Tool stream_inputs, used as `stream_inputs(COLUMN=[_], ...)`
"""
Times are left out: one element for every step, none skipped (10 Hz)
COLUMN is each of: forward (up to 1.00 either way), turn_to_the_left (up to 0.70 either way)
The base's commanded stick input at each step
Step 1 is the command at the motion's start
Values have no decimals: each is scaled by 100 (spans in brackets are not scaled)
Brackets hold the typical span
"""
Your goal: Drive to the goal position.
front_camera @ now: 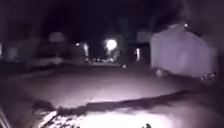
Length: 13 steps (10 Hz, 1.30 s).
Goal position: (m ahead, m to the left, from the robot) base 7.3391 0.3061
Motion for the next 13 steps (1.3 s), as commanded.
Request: stream_inputs(forward=[85, 85, 85, 85, 85, 85, 85, 85, 85, 85, 85, 85, 85], turn_to_the_left=[-27, -7, 0, 0, 0, 0, 0, 0, 0, 0, 0, 0, 0])
